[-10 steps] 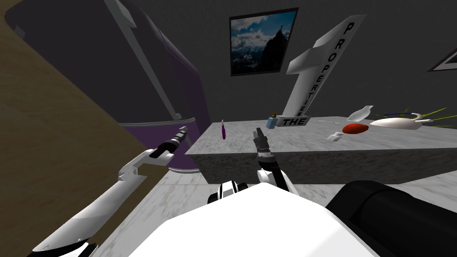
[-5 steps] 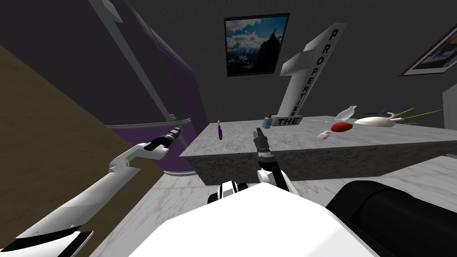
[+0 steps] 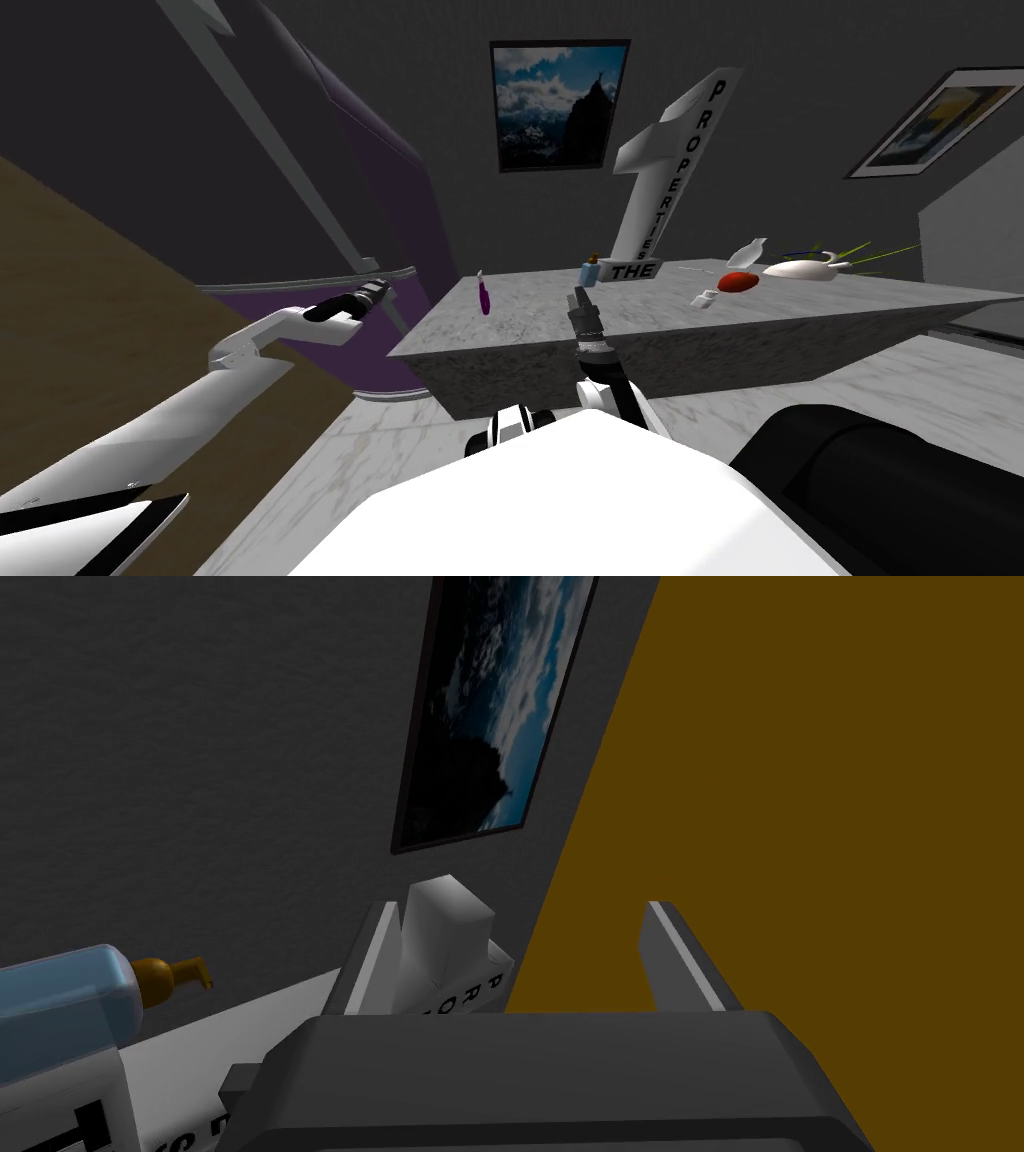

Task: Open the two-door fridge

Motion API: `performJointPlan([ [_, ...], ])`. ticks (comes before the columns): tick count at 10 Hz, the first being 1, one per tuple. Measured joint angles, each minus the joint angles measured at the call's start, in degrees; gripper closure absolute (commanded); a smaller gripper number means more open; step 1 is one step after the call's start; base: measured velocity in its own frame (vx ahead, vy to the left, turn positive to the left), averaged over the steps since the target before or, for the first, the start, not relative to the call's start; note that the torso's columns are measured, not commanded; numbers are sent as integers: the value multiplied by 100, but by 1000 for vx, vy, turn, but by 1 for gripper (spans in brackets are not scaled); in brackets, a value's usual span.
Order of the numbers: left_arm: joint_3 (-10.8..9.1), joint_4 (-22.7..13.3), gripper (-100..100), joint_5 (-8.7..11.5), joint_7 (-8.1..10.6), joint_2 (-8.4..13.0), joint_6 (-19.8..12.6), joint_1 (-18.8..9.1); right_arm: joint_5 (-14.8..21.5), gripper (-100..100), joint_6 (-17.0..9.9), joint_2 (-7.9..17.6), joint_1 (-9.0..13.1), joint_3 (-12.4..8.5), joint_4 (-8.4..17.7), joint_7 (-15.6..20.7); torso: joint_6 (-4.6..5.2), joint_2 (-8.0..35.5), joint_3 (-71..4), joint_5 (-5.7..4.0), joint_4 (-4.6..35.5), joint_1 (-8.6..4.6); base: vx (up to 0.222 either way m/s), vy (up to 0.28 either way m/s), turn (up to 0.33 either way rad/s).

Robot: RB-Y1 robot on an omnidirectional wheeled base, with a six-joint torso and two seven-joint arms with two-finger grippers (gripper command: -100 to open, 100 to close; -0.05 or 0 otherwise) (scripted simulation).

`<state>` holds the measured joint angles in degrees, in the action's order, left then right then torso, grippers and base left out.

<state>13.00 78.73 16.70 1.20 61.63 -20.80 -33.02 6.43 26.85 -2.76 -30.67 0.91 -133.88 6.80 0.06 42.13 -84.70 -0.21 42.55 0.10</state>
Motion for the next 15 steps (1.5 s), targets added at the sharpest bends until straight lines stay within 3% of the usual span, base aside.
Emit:
performJointPlan([
  [1,-19,-58,-100,56,13,181,-155,-97,0,0,0,0,0,0,0,0,-3,-6,-3,4,-8,0,11,-18,-27],
  [3,-4,-336,-100,-12,-11,214,-275,-391,0,0,0,1,-1,-1,0,0,-5,2,4,24,-30,2,15,-21,-68],
  [6,112,-802,-100,224,-39,625,-451,-756,0,0,0,0,-1,0,0,0,-8,24,19,19,-23,-16,4,-40,-69],
  [7,81,-811,-100,207,-11,709,-554,-788,0,0,0,0,-1,0,0,0,-6,22,18,20,-24,-13,2,-23,-14],
  [10,156,-1038,-100,233,-33,769,-672,-1020,0,0,0,1,-1,-1,0,0,-7,14,13,24,-27,-3,-15,5,-150],
  [14,-96,-1434,-100,-387,95,604,-895,-1134,0,0,-1,2,1,-2,1,0,-8,29,24,23,-20,-6,-121,107,-270],
  [15,-108,-1624,-100,-435,74,604,-899,-1218,0,0,0,2,1,-2,0,0,-7,7,9,19,-28,-14,-88,77,-281],
])
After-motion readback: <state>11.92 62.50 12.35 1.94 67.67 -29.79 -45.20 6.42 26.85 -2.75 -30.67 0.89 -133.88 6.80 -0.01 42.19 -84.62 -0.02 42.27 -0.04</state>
